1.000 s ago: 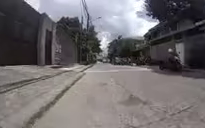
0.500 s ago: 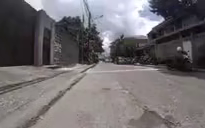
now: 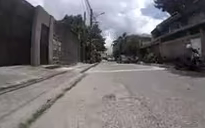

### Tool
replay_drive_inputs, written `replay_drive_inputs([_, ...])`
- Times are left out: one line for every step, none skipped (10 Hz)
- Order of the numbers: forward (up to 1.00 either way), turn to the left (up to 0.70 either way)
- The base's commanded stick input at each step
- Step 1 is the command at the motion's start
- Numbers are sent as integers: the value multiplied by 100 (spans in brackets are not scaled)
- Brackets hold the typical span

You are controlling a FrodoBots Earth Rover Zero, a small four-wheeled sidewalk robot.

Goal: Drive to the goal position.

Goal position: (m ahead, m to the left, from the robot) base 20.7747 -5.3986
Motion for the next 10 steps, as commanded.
replay_drive_inputs([100, 0])
replay_drive_inputs([100, 0])
replay_drive_inputs([100, 0])
replay_drive_inputs([100, 0])
replay_drive_inputs([100, -1])
replay_drive_inputs([100, -1])
replay_drive_inputs([100, 0])
replay_drive_inputs([100, -1])
replay_drive_inputs([100, -2])
replay_drive_inputs([100, -1])
